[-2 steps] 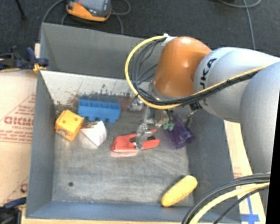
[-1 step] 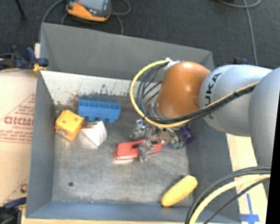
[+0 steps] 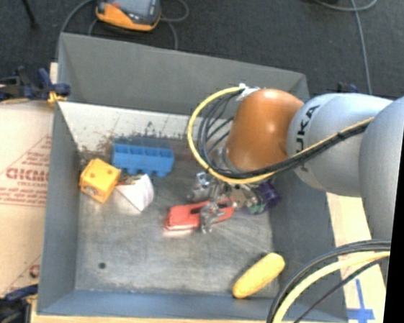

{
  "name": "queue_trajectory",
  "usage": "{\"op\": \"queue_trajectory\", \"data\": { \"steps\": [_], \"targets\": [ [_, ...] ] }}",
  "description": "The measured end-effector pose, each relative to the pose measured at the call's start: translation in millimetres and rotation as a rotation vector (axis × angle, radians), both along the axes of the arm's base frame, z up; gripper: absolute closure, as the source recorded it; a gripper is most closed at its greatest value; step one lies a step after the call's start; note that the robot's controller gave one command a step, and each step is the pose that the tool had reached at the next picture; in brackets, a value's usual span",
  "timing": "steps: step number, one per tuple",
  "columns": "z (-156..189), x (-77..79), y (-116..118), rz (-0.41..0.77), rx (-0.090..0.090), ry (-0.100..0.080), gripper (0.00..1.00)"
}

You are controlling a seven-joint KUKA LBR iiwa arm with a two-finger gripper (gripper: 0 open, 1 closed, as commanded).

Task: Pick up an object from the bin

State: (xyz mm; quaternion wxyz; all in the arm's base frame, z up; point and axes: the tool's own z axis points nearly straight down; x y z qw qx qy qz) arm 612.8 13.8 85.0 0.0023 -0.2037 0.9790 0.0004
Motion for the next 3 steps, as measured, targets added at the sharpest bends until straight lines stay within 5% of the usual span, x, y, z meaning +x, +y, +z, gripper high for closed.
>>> {"op": "queue_trajectory", "data": {
  "steps": [1,2,3],
  "targets": [
    [61.9,-2.4,7.9,-0.008,-0.001,0.003,1.00],
    [61.9,-2.4,8.1,-0.009,0.000,0.003,1.00],
    [154.8,-2.3,1.4,-0.028,-0.002,0.002,1.00]
  ]
}}
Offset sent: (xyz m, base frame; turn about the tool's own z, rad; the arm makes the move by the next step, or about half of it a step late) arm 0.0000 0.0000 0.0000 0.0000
